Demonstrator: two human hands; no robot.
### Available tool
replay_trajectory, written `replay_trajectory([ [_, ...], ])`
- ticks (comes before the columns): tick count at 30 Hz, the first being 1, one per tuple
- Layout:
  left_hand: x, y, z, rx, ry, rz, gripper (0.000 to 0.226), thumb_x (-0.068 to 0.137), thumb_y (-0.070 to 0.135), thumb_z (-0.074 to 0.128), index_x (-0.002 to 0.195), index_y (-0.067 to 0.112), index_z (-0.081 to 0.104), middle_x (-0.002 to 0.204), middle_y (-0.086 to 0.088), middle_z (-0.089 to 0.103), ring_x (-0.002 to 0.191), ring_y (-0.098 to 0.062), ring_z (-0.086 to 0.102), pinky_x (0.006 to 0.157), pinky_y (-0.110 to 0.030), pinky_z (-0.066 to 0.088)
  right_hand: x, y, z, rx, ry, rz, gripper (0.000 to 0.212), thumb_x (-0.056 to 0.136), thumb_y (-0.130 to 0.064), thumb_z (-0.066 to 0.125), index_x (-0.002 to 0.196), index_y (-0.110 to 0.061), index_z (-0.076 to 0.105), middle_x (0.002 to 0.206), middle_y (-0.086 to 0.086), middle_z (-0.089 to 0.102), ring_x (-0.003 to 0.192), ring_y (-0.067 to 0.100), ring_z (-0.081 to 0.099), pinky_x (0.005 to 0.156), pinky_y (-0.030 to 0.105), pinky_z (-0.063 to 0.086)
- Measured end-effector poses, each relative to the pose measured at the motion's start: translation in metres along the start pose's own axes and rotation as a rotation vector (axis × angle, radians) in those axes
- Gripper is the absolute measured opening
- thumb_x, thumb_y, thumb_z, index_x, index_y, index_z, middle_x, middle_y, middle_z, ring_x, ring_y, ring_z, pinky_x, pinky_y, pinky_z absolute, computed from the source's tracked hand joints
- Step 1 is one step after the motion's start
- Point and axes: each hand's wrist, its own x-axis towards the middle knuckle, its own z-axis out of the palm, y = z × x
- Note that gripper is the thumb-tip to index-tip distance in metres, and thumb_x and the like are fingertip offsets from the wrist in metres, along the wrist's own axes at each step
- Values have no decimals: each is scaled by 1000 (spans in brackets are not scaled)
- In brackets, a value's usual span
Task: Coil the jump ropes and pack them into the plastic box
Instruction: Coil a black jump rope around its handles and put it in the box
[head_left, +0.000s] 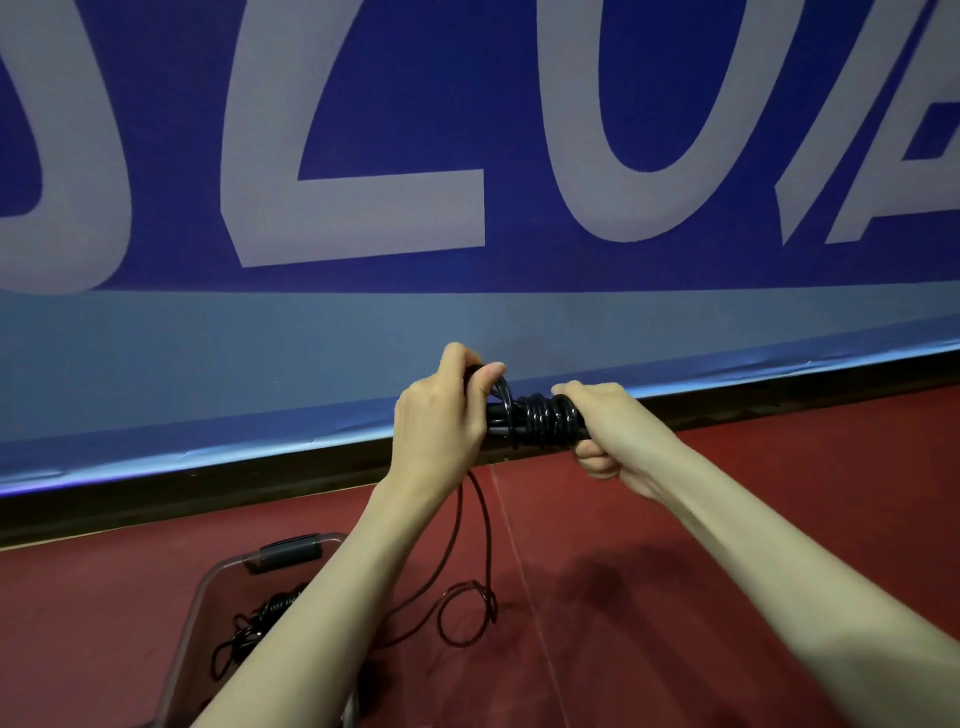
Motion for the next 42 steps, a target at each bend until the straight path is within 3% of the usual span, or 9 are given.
replay_trajectory([
  [6, 13, 9, -10, -33, -262, -163, 26, 97, 36, 53, 81, 15, 53, 48, 11, 43, 54, -17, 44, 56, -32, 31, 6, 10, -3, -221, 205, -361, 47, 100, -28, 45, 63, -9, 23, 59, 7, 22, 53, 19, 22, 54, 34, 21],
  [12, 20, 14, -27, -107, -600, -162, 25, 96, 35, 54, 77, 19, 56, 60, 9, 54, 56, -10, 45, 58, -28, 37, -1, 6, -2, -435, 118, -488, 46, 102, -20, 43, 60, -17, 25, 58, 5, 25, 54, 12, 23, 55, 35, 18],
  [18, 19, 2, -28, -312, -545, -258, 26, 97, 23, 55, 73, 14, 55, 63, 2, 41, 57, -11, 31, 54, -21, 28, -4, 0, 2, -425, 11, -479, 46, 103, -21, 41, 61, -17, 24, 55, 0, 22, 51, 13, 20, 52, 31, 20],
  [22, 12, -9, -27, -505, -521, -487, 38, 99, 26, 53, 61, 23, 51, 56, 7, 30, 48, -9, 23, 48, -22, 23, -8, -3, 3, -343, -75, -450, 45, 104, -18, 41, 63, -16, 23, 55, -2, 18, 49, 14, 18, 44, 22, 22],
  [27, 9, -8, -26, -925, -613, -729, 33, 89, 35, 53, 61, 18, 57, 55, 3, 52, 47, -9, 48, 51, -20, 44, -10, -12, 0, -249, -59, -487, 46, 104, -19, 41, 62, -3, 28, 59, 3, 17, 49, 13, 17, 42, 18, 21],
  [31, 0, 2, -7, -1265, -657, -901, 32, 90, 24, 45, 59, 19, 51, 48, 8, 35, 37, 0, 27, 37, -12, 19, -10, -20, -3, -139, 36, -510, 47, 104, -17, 41, 62, 3, 36, 58, 7, 22, 47, 15, 19, 42, 22, 17],
  [33, -5, 11, 5, -1183, -653, -909, 34, 98, 14, 37, 64, 18, 45, 51, 7, 32, 39, -1, 22, 38, -12, 16, -5, -20, -5, -89, 141, -527, 47, 104, -17, 41, 60, 0, 37, 56, 7, 24, 46, 17, 20, 42, 25, 18],
  [36, -10, 31, 13, -909, -678, -755, 38, 105, 33, 34, 75, 15, 49, 54, 5, 32, 43, -5, 21, 41, -17, 20, 4, -20, -16, 41, 338, -479, 47, 101, -18, 43, 56, -18, 32, 47, -4, 24, 40, 12, 21, 45, 23, 18],
  [42, -12, 61, 9, -31, -742, -216, 31, 103, 36, 39, 83, 15, 50, 67, 4, 45, 63, -19, 45, 62, -32, 32, 1, -15, -37, -487, 553, -690, 45, 99, -21, 35, 57, -20, 19, 48, -4, 16, 47, 17, 19, 52, 30, 22],
])
